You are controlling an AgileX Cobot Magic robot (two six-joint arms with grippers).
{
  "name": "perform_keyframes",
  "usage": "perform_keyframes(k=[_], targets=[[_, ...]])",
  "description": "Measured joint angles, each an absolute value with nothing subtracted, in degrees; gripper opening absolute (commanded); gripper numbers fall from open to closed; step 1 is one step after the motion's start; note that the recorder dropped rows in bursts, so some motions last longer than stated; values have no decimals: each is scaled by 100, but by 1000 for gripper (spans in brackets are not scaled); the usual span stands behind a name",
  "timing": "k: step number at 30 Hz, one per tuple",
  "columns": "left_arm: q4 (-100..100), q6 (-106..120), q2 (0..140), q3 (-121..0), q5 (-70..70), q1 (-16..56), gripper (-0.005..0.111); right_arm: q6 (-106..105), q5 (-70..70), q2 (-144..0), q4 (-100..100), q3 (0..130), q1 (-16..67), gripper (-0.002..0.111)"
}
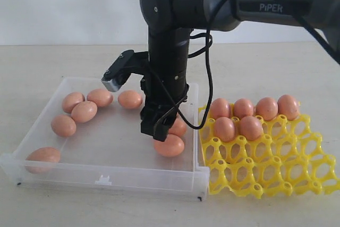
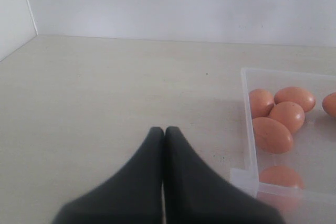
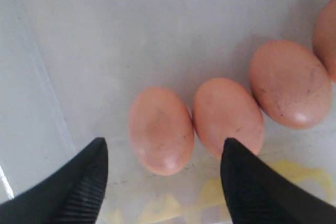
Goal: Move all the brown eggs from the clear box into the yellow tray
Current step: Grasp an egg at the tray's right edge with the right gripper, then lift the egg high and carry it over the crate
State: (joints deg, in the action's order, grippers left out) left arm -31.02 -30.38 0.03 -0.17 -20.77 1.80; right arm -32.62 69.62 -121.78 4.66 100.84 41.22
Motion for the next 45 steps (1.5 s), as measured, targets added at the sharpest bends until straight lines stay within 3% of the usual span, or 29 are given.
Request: perform_keyframes(k=[14, 16, 18, 28, 36, 45], targets=[[-3102, -3038, 3, -17, -2077, 180, -4, -3599, 6987, -12756, 461, 10084, 4131, 59], [-3102, -3038, 3, -17, -2077, 180, -4, -3637, 6987, -12860, 401, 10084, 4131, 43], [-3102, -3038, 3, -17, -2077, 180, -4, -3598, 6886, -12887, 347, 10075, 4131, 1], [-3102, -3038, 3, -17, -2077, 180, -4, -2653, 6240, -12663, 325, 10058, 4131, 0], [-3102, -3038, 3, -17, -2077, 180, -4, -1604, 2628, -11291, 1206, 9586, 4143, 0], [-3102, -3038, 3, -17, -2077, 180, -4, -2013, -1905, -8900, 1449, 5550, 3998, 0]])
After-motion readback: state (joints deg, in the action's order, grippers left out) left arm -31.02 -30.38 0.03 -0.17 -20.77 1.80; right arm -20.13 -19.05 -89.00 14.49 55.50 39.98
